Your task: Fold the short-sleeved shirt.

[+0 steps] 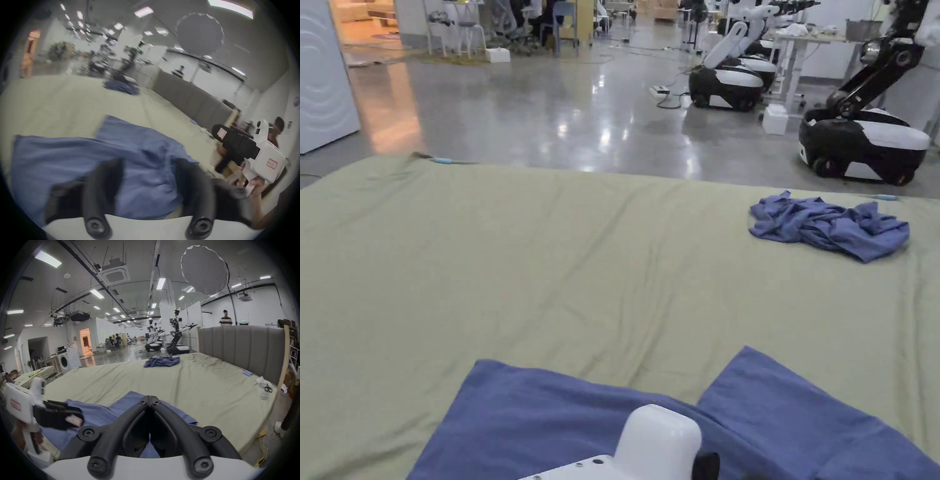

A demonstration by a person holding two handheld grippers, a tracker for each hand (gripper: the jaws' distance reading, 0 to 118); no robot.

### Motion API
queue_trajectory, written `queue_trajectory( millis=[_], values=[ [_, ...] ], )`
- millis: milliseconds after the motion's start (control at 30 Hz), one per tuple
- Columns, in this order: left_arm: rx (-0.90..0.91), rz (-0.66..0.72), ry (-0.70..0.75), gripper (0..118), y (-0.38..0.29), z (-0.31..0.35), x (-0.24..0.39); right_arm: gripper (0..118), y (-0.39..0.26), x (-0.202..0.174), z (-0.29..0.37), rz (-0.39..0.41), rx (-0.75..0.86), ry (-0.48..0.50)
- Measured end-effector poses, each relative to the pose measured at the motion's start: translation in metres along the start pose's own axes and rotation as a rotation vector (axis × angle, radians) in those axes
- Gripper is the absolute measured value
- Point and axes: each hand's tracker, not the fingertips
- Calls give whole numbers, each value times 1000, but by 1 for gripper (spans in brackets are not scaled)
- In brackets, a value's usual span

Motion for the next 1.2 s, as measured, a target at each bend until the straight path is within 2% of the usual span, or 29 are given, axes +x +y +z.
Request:
queue_trajectory(
  millis=[33, 67, 133, 267, 400, 500, 533, 567, 600, 633, 700, 833, 867, 900, 933, 1000, 1033, 1167, 1200],
  values=[
    [29, 23, 116, 16, -4, 17, -10, 2, 0, 6, 8, -2, -5, 21],
    [53, 41, 239, 0, -10, 38, -23, 2, -29, -7, 37, -3, -11, 44],
    [15, 68, 305, 0, -12, 68, -51, 2, -32, -18, 30, 1, -26, 80],
    [57, 141, 395, 0, -7, 93, -107, 2, -33, -33, 15, 14, -62, 125],
    [113, 156, 425, 0, 18, 80, -173, 2, -28, -43, 8, 50, -68, 130],
    [109, 137, 427, 0, 40, 48, -212, 2, -23, -42, 0, 73, -75, 105],
    [94, 117, 417, 11, 47, 35, -223, 2, -22, -41, -3, 76, -80, 89],
    [70, 100, 399, 51, 52, 23, -233, 2, -21, -39, -6, 75, -84, 75],
    [45, 102, 389, 82, 55, 8, -239, 2, -22, -37, -10, 71, -89, 62],
    [-11, 128, 386, 90, 59, -7, -248, 2, -22, -34, -14, 65, -96, 49],
    [-76, 165, 364, 90, 63, -29, -264, 2, -22, -31, -19, 61, -110, 29],
    [-222, 156, 434, 90, 53, -64, -276, 2, -22, -27, -25, 74, -128, 13],
    [-275, 159, 455, 87, 47, -67, -273, 2, -22, -26, -25, 76, -131, 13],
    [-308, 150, 489, 75, 41, -71, -270, 2, -22, -24, -27, 79, -134, 13],
    [-261, 70, 585, 57, 41, -67, -260, 2, -21, -22, -28, 80, -136, 12],
    [-224, 93, 492, 17, 43, -54, -251, 2, -19, -17, -31, 75, -141, 17],
    [-232, 122, 484, 5, 43, -52, -248, 2, -18, -13, -33, 72, -146, 22],
    [-261, 121, 461, 5, 35, -50, -246, 2, -8, 6, -52, 91, -163, 9],
    [-264, 117, 462, 5, 32, -52, -246, 2, -5, 13, -61, 102, -207, 14]
  ],
)
